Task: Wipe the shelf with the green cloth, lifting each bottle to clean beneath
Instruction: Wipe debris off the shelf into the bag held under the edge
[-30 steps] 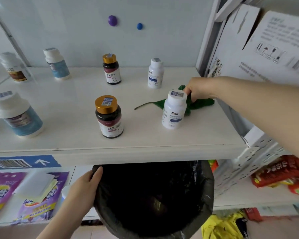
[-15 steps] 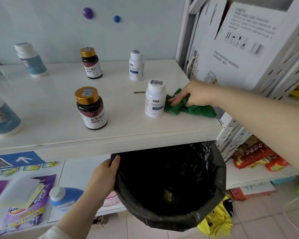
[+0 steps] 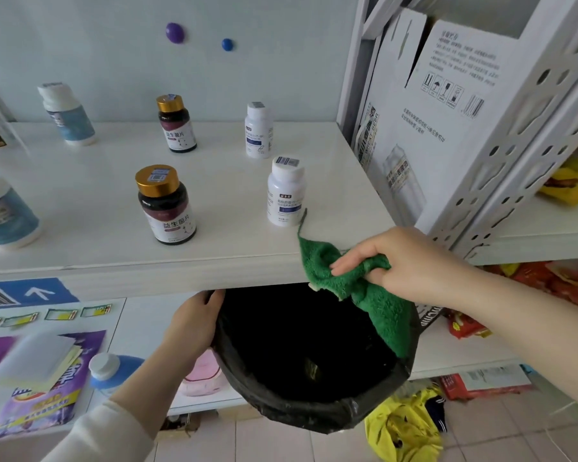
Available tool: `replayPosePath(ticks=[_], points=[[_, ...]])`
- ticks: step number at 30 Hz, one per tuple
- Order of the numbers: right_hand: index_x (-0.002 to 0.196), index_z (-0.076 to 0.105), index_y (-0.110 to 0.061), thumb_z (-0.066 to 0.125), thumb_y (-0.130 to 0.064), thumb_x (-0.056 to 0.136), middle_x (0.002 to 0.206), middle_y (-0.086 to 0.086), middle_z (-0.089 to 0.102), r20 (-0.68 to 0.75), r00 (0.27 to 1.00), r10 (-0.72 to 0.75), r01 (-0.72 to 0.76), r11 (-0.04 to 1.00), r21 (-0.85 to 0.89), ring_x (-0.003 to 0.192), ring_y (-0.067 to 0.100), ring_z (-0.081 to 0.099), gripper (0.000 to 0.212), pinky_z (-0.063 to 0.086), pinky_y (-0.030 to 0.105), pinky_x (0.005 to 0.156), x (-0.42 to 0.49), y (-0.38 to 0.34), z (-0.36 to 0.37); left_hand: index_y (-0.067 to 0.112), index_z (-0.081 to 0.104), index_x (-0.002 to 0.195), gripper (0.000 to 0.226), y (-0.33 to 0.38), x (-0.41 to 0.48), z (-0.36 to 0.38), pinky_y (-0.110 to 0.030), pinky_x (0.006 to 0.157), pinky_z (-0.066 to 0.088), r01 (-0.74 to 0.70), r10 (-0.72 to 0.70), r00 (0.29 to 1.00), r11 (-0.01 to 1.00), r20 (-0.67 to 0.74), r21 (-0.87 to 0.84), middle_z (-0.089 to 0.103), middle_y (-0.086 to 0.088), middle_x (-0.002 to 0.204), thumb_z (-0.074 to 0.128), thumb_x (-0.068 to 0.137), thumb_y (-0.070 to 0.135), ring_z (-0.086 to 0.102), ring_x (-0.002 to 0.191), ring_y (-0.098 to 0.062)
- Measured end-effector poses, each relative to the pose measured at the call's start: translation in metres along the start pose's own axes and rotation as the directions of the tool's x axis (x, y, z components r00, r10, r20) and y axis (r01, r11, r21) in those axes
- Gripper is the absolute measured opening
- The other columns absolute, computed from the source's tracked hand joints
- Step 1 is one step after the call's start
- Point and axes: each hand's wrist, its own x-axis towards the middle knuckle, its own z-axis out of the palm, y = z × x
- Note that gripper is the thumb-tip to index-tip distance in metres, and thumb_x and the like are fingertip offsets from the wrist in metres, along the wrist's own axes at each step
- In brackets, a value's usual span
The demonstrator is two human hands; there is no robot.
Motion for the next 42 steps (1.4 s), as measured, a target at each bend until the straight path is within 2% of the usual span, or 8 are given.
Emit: replayPosePath(ticks=[4, 9, 14, 19, 22, 29, 38, 42], points=[[0.085, 0.067, -0.046, 0.060, 0.000, 0.082, 0.116, -0.017, 0.062, -0.016, 0.996, 0.087, -0.080, 0.961, 0.265, 0.105, 0.015, 0.060, 0.046, 0.042, 0.031, 0.099, -0.011, 0.004, -0.001, 0.018, 0.060, 0.091, 0.033, -0.001, -0.004, -0.001, -0.044, 0.090, 0.046, 0.008, -0.008, 1.000, 1.000, 0.011, -0.022, 0.059, -0.009, 0.097, 0.039, 0.092, 0.043, 0.055, 0.095, -0.031], [0.075, 0.062, -0.043, 0.058, 0.004, 0.081, 0.089, -0.019, 0.062, -0.323, 0.926, 0.193, -0.050, 0.914, 0.402, 0.087, 0.001, 0.057, 0.048, 0.042, 0.013, 0.071, 0.001, 0.000, -0.043, 0.013, 0.061, 0.091, 0.037, -0.004, -0.010, 0.001, -0.042, 0.087, 0.048, 0.026, -0.026, 1.000, 1.000, -0.007, -0.010, 0.061, -0.012, 0.093, 0.038, 0.093, 0.042, 0.057, 0.093, -0.032], [0.112, 0.063, -0.030, 0.056, -0.004, 0.084, 0.122, 0.000, 0.060, -0.509, 0.846, 0.157, -0.127, 0.987, 0.094, 0.108, 0.018, 0.054, 0.038, 0.035, 0.020, 0.087, 0.055, 0.001, -0.038, 0.012, 0.062, 0.094, 0.038, -0.003, -0.013, 0.001, -0.043, 0.088, 0.047, 0.025, -0.026, 0.999, 1.000, -0.040, -0.013, 0.061, -0.011, 0.092, 0.039, 0.092, 0.042, 0.056, 0.093, -0.032], [0.121, 0.057, -0.030, 0.053, -0.022, 0.090, 0.120, 0.005, 0.063, -0.412, 0.902, 0.129, -0.143, 0.990, -0.004, 0.055, 0.003, 0.045, 0.032, 0.030, 0.001, 0.047, 0.079, 0.018, -0.002, 0.023, 0.054, 0.068, 0.033, -0.007, -0.015, 0.003, -0.037, 0.075, 0.044, 0.007, -0.009, 0.998, 1.000, -0.065, -0.029, 0.059, -0.002, 0.075, 0.040, 0.092, 0.041, 0.055, 0.083, -0.028], [0.115, 0.062, -0.026, 0.057, -0.022, 0.088, 0.098, 0.003, 0.069, -0.479, 0.877, 0.033, -0.044, 0.999, -0.012, 0.041, 0.004, 0.043, 0.028, 0.033, 0.001, 0.045, 0.060, 0.013, 0.012, 0.023, 0.053, 0.066, 0.035, -0.010, -0.018, 0.005, -0.035, 0.068, 0.043, 0.001, -0.004, 0.998, 0.999, -0.065, -0.050, 0.058, 0.000, 0.071, 0.039, 0.093, 0.040, 0.054, 0.076, -0.025], [0.100, 0.068, -0.036, 0.066, -0.016, 0.081, 0.093, -0.008, 0.062, -0.275, 0.951, -0.139, 0.183, 0.973, 0.142, 0.075, 0.000, 0.056, 0.028, 0.039, 0.001, 0.071, -0.024, -0.006, 0.084, 0.023, 0.054, 0.069, 0.033, -0.030, -0.040, 0.010, -0.039, 0.075, 0.045, 0.074, -0.085, 0.991, 0.992, -0.107, -0.104, 0.060, 0.001, 0.076, 0.040, 0.091, 0.044, 0.057, 0.079, -0.023], [0.097, 0.068, -0.019, 0.066, -0.013, 0.081, 0.056, -0.028, 0.055, -0.118, 0.956, -0.269, 0.285, 0.946, 0.154, 0.056, -0.002, 0.061, 0.017, 0.037, 0.007, 0.048, -0.021, -0.060, 0.140, 0.020, 0.061, 0.083, 0.037, -0.114, -0.127, -0.035, -0.040, 0.081, 0.047, 0.260, -0.309, 0.918, 0.943, -0.250, -0.209, 0.065, -0.005, 0.086, 0.039, 0.089, 0.049, 0.058, 0.088, -0.027], [0.100, 0.069, -0.016, 0.068, -0.011, 0.080, 0.092, -0.008, 0.069, -0.069, 0.895, -0.440, 0.445, 0.880, 0.166, 0.069, -0.016, 0.057, 0.020, 0.038, -0.003, 0.064, -0.024, -0.123, 0.178, 0.012, 0.055, 0.073, 0.040, -0.157, -0.171, -0.082, -0.030, 0.059, 0.036, 0.292, -0.341, 0.863, 0.939, -0.372, -0.184, 0.056, 0.001, 0.068, 0.038, 0.093, 0.042, 0.052, 0.075, -0.024]])
